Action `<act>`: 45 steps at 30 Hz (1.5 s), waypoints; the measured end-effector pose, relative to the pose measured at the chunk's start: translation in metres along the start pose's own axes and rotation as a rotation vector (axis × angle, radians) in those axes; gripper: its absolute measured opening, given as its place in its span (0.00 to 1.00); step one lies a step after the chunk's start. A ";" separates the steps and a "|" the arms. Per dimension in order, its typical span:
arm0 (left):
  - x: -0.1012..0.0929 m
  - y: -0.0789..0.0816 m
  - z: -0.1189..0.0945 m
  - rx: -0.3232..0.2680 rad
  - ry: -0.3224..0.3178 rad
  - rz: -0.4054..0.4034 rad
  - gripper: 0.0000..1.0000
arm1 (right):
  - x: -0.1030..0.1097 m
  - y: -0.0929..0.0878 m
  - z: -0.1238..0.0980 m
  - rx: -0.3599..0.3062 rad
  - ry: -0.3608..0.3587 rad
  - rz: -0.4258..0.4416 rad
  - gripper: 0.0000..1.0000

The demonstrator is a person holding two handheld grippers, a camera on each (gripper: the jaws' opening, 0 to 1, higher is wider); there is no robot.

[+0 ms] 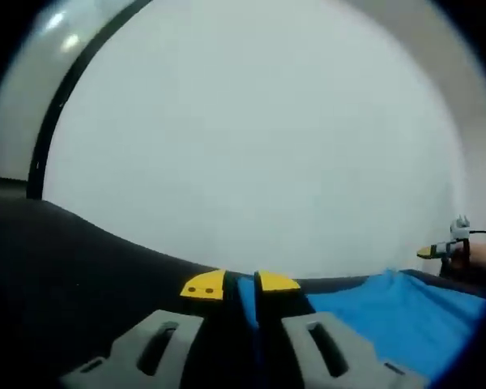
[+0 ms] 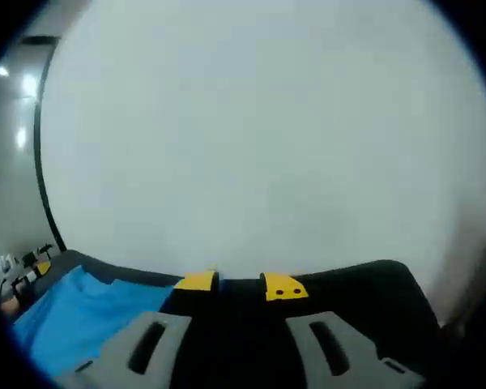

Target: Spread out the cloth and fold it

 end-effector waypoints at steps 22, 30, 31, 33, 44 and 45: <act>0.035 0.038 -0.308 0.204 -0.019 -0.155 0.25 | 0.095 -0.064 -0.324 -0.254 -0.326 -0.110 0.20; 0.063 0.012 -0.367 0.291 -0.023 0.004 0.34 | 0.122 -0.129 -0.342 0.003 -0.264 -0.245 0.21; 0.066 0.013 -0.370 0.293 -0.015 -0.004 0.36 | 0.124 -0.133 -0.341 0.028 -0.260 -0.259 0.22; 0.068 0.011 -0.374 0.294 -0.010 0.012 0.38 | 0.122 -0.136 -0.340 0.034 -0.285 -0.247 0.22; 0.061 -0.025 -0.363 0.398 -0.064 0.281 0.20 | 0.100 -0.168 -0.335 0.106 -0.337 -0.239 0.22; 0.065 -0.026 -0.364 0.432 -0.032 0.284 0.08 | 0.100 -0.163 -0.335 0.025 -0.339 -0.188 0.22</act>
Point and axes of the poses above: the point that each gripper's makers call its tool centre point, and the gripper's own axes: z roughly forward along the fingers, x roughly to its left, y roughly out of its top, the point moved 5 cm from there along -z, roughly backward along the fingers, and after that the axes turned 11 degrees about y, right-handed, at the moved point
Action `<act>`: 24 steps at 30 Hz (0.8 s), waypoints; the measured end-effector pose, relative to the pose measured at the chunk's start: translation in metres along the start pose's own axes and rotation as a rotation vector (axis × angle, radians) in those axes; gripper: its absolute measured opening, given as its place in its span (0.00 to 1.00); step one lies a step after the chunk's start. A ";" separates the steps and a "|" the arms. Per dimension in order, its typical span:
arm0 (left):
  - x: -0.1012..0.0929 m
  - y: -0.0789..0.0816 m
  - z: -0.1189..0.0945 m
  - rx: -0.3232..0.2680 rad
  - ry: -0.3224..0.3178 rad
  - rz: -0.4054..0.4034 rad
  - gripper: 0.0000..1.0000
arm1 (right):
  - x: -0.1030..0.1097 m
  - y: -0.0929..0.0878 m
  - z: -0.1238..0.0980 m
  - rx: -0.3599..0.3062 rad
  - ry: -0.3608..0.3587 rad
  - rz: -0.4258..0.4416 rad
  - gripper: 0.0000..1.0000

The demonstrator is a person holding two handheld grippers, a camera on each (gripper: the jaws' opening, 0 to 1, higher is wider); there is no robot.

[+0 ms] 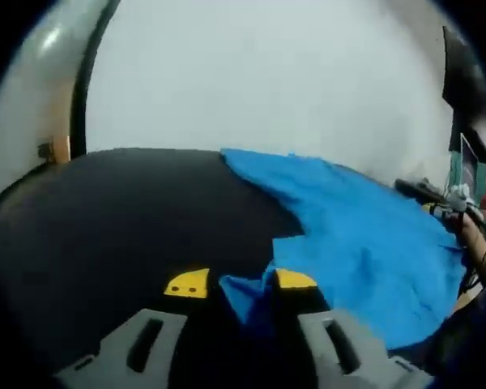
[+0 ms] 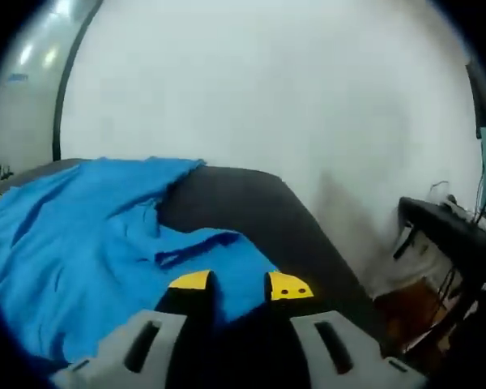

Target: Spread out the cloth and fold it

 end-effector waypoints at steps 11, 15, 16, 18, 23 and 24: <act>0.068 0.020 -0.034 -0.098 0.121 -0.369 0.00 | -0.006 -0.002 -0.003 0.040 -0.003 -0.035 0.00; 0.078 0.017 -0.052 -0.127 0.130 -0.437 0.00 | -0.004 0.003 -0.017 0.120 -0.063 -0.245 0.00; 0.078 0.019 -0.056 -0.138 0.130 -0.449 0.00 | -0.004 0.006 -0.021 0.131 -0.076 -0.286 0.00; 0.077 0.023 -0.063 -0.152 0.126 -0.452 0.00 | 0.001 0.019 -0.035 0.127 -0.119 -0.351 0.00; 0.076 0.033 -0.073 -0.188 0.118 -0.438 0.00 | -0.004 0.035 -0.053 0.097 -0.190 -0.382 0.00; 0.077 0.032 -0.072 -0.188 0.125 -0.435 0.00 | -0.007 0.031 -0.050 0.111 -0.201 -0.392 0.00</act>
Point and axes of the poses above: the point that each gripper's makers call its tool centre point, and the gripper's own axes: z roughly forward along the fingers, x roughly to its left, y roughly out of its top, the point moved 5 cm from there along -z, roughly backward along the fingers, and after that the axes turned 11 degrees about y, right-handed, at the moved point
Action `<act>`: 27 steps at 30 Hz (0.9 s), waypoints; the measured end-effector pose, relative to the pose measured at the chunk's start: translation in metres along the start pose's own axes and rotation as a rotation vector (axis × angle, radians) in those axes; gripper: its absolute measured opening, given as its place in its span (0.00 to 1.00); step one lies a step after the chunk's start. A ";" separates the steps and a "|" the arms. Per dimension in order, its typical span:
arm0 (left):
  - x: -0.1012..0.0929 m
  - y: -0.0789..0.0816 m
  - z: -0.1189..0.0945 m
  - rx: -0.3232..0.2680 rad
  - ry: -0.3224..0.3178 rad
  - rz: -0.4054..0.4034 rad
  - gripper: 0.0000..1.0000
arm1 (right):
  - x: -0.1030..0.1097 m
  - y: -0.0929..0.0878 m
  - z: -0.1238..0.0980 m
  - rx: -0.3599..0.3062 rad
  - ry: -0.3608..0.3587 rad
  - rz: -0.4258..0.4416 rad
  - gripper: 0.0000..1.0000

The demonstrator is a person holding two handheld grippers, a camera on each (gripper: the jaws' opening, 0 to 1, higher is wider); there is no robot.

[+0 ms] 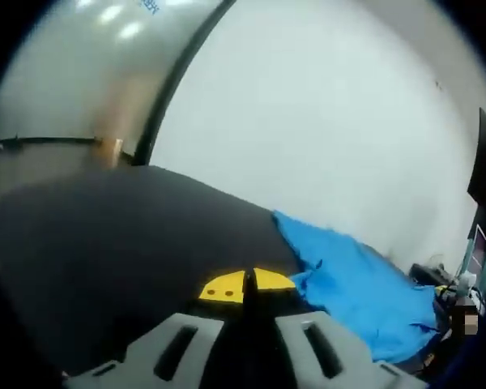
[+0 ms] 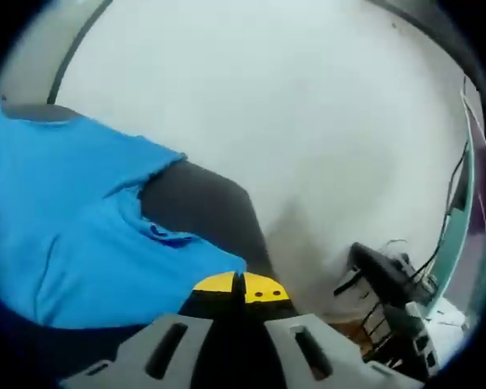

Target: Spread out the cloth and fold it

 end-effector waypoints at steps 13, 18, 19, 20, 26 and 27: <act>0.023 -0.041 0.018 0.098 0.064 0.013 0.03 | 0.021 0.000 -0.001 0.039 0.130 -0.021 0.04; 0.030 0.001 0.010 -0.081 0.104 -0.049 0.07 | 0.028 0.059 0.000 -0.244 0.242 0.024 0.17; 0.025 0.007 0.011 -0.107 0.096 -0.036 0.07 | 0.033 0.063 0.005 -0.244 0.288 0.042 0.18; 0.015 0.009 0.012 -0.113 0.073 -0.024 0.07 | 0.043 0.069 0.016 -0.262 0.355 0.084 0.18; -0.050 -0.017 0.032 -0.004 -0.092 0.111 0.10 | 0.078 0.046 0.076 -0.080 0.545 0.137 0.17; -0.053 -0.023 0.037 0.016 -0.081 0.154 0.10 | 0.077 0.040 0.082 -0.040 0.539 0.135 0.17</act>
Point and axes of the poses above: the point that each gripper's makers call its tool centre point, and the gripper's own axes: z roughly forward along the fingers, x roughly to its left, y roughly out of its top, the point moved 5 cm from there along -z, roughly backward along the fingers, and after that the axes turned 11 degrees about y, right-handed, at the moved point
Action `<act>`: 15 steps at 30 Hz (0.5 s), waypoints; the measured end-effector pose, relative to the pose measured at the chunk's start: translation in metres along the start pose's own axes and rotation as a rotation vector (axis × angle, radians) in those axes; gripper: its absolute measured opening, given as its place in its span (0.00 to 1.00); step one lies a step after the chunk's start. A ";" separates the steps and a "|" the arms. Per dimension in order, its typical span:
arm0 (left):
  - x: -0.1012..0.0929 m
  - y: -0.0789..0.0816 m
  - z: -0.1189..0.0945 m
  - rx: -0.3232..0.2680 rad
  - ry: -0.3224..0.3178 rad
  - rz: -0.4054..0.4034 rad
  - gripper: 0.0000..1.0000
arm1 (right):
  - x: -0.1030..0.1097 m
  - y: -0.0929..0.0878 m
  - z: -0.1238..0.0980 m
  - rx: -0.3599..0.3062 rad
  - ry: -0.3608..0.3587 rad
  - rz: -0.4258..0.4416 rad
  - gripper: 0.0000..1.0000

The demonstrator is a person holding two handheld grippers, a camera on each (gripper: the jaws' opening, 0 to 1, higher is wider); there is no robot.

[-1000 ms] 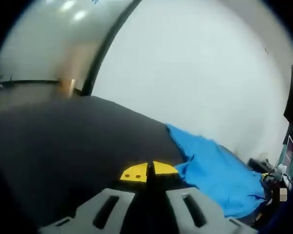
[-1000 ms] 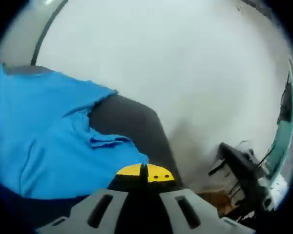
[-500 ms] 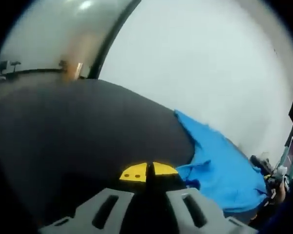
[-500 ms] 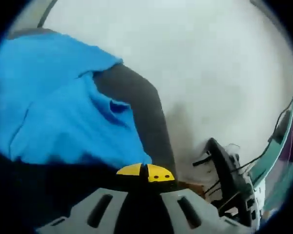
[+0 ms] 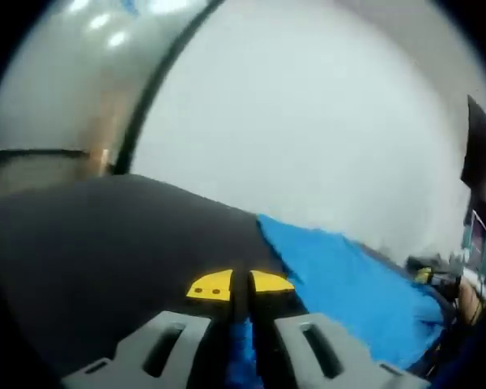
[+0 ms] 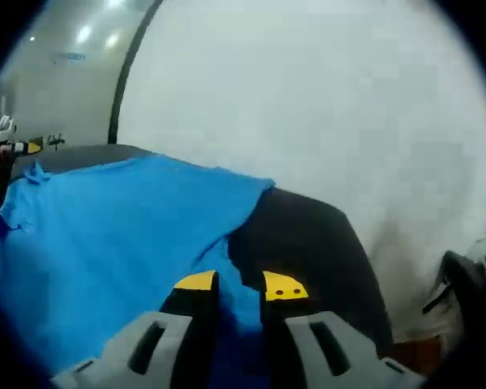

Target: Spread out the cloth and fold it

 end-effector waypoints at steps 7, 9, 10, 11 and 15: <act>0.016 -0.035 0.020 0.094 0.081 0.045 0.09 | -0.017 -0.020 -0.004 0.090 -0.050 0.037 0.16; 0.018 -0.035 0.020 0.083 0.094 0.071 0.09 | -0.027 -0.022 -0.020 0.111 -0.102 0.041 0.17; 0.018 -0.033 0.020 0.075 0.087 0.065 0.09 | -0.027 -0.021 -0.026 0.098 -0.111 0.058 0.18; 0.018 -0.032 0.020 0.071 0.080 0.049 0.09 | -0.029 -0.021 -0.027 0.069 -0.138 0.083 0.17; 0.022 -0.038 0.025 0.087 0.094 0.046 0.09 | -0.032 -0.026 -0.016 0.078 -0.097 0.041 0.04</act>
Point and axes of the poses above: the point that each gripper's makers call its tool centre point, and the gripper's own axes: z roughly forward along the fingers, x roughly to its left, y roughly out of its top, the point moved 5 cm from there along -z, roughly backward along the fingers, and after that the axes turned 11 degrees about y, right-handed, at the moved point
